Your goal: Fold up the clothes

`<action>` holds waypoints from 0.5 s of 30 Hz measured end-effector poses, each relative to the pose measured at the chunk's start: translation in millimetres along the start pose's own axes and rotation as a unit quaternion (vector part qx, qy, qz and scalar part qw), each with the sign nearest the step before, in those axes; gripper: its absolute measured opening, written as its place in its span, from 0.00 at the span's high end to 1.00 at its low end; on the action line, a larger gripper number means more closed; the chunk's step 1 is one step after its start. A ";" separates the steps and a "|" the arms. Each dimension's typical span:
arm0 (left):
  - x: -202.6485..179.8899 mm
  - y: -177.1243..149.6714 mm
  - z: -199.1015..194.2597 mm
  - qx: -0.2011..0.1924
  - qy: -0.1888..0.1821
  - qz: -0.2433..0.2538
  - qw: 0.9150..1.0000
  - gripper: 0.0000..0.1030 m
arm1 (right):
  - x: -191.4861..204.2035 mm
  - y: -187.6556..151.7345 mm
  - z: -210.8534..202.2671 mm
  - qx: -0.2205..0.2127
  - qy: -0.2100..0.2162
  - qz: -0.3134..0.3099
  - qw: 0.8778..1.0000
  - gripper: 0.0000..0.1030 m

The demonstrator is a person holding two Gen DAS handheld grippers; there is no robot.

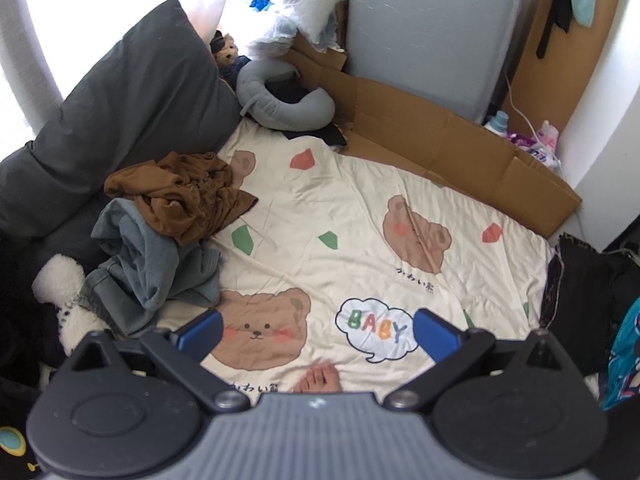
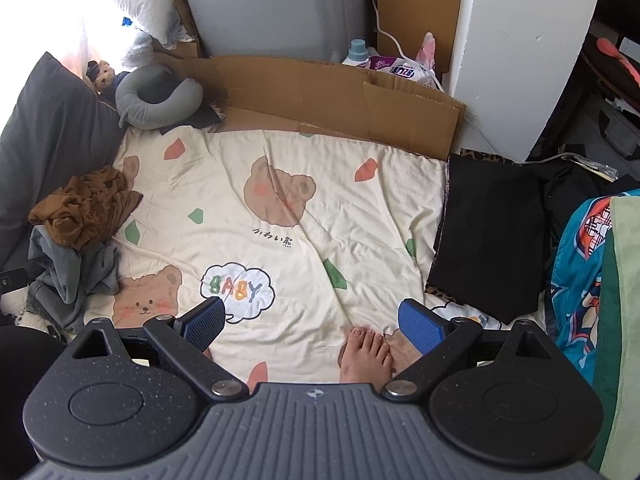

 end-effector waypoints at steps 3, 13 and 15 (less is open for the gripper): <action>-1.3 -0.4 0.3 0.000 0.001 0.005 1.000 0.01 | -2.4 -0.7 0.1 0.000 0.000 0.002 1.000 0.06; -2.0 -0.5 1.8 0.005 0.002 0.011 1.000 0.01 | -7.8 -2.9 0.9 0.001 -0.001 0.009 1.000 0.06; -1.7 0.8 3.0 0.007 0.001 0.013 1.000 0.01 | -7.5 -3.1 0.9 0.002 -0.002 0.009 1.000 0.06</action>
Point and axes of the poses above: each gripper's, at about its wrist camera, not at the fingertips, and z roughly the way its jaws point, x to its left, y to its top, the point moved 3 cm from there along z, roughly the way its jaws point, and after that the axes turned 13 degrees about -z, right-handed, at the moved point
